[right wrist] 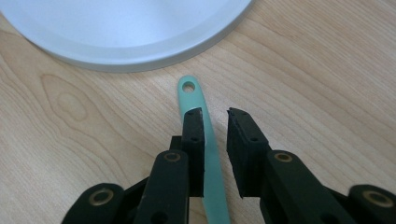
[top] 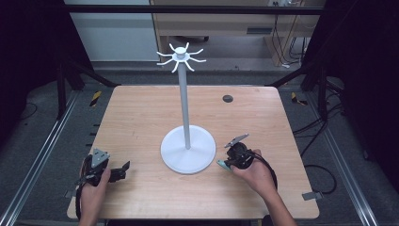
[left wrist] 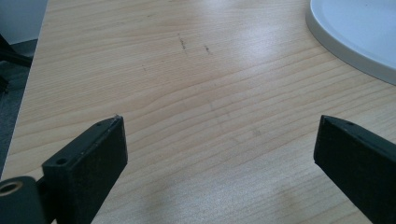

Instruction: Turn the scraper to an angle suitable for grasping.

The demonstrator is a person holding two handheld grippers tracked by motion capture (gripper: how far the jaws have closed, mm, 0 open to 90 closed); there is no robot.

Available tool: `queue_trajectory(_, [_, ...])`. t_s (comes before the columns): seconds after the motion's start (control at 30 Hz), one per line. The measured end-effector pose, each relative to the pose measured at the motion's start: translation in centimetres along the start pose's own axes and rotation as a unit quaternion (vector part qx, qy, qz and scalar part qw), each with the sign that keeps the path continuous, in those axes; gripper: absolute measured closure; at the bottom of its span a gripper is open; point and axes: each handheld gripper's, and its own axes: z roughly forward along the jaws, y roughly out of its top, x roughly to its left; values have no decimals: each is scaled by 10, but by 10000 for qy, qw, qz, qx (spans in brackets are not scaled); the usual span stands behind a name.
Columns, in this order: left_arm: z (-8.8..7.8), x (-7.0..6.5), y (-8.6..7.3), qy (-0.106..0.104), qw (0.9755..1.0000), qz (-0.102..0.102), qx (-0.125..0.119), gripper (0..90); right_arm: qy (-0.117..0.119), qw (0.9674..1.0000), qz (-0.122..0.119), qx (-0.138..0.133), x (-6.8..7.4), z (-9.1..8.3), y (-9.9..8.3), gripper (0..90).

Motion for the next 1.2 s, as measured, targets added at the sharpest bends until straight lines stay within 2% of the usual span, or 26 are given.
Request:
queue_trajectory(0.1, [0, 0, 0, 8, 10000, 7, -5, 23, 54, 9999, -140, 85, 1, -2, 3, 720])
queue_trajectory(0.13, [-1, 0, 0, 10, 10000, -1, -11, 23, 18, 9996, -208, 206, 3, -2, 5, 699])
queue_trajectory(0.47, [-1, 0, 0, 1, 10000, -8, -28, 23, 87, 9985, -328, 433, 9, 2, 10, 630])
queue_trajectory(0.7, [-1, 1, -1, -4, 10000, -34, -29, 23, 70, 9977, -433, 513, 10, 3, 12, 629])
queue_trajectory(1.2, [-2, 1, -1, -17, 10000, -52, -40, 24, 63, 9965, -481, 680, 9, 4, 15, 644])
